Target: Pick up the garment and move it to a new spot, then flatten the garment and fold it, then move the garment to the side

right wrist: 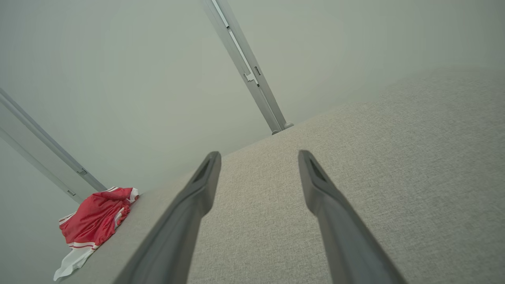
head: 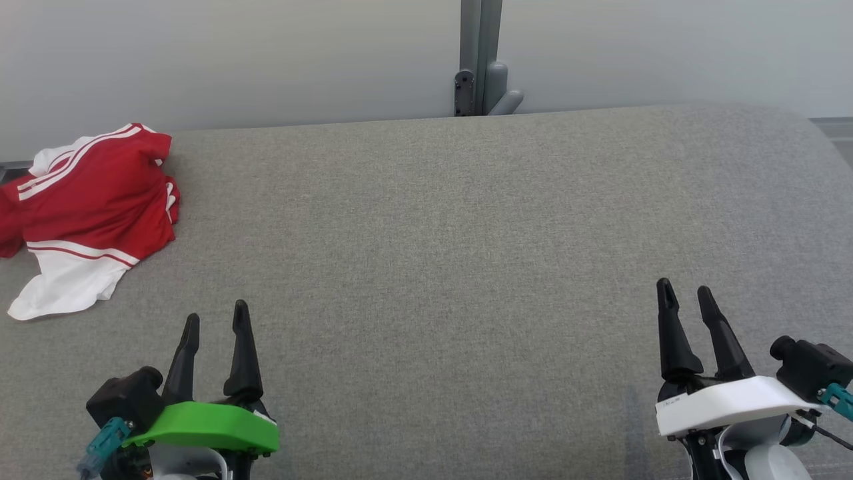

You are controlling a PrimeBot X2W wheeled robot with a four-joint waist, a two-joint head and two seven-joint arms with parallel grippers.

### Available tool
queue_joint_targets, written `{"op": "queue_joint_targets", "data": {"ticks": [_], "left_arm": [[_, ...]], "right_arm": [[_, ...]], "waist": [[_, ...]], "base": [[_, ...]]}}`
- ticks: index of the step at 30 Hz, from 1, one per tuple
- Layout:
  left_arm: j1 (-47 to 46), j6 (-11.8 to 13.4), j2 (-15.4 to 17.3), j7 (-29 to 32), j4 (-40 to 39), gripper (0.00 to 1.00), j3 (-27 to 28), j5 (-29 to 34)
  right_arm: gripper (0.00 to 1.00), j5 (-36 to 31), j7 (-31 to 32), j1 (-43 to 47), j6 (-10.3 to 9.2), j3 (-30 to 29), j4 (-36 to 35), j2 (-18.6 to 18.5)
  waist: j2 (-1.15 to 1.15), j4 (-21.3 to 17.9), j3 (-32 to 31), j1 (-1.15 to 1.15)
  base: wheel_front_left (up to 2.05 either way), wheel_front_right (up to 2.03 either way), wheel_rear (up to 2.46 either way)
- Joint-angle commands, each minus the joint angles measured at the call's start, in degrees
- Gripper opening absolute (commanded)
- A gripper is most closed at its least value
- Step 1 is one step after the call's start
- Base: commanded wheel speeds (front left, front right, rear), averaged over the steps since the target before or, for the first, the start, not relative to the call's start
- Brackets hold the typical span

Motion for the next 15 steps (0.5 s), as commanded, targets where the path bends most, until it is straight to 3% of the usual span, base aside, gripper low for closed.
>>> {"op": "queue_joint_targets", "data": {"ticks": [1,15], "left_arm": [[-0.08,0.33,0.45,-0.74,-0.36,1.0,-0.05,2.1],[0.34,0.15,0.5,-2.65,1.01,1.0,-0.1,7.81]], "right_arm": [[1.0,-2.07,-0.64,0.16,0.02,0.2,-0.89,-0.38],[1.0,-9.1,-2.19,0.59,0.02,0.71,-1.51,-0.42]], "waist": [[0.0,0.01,0.02,0.0],[0.0,0.09,0.08,0.0]], "base": [[0.0,0.0,0.0],[0.0,0.0,0.0]]}}
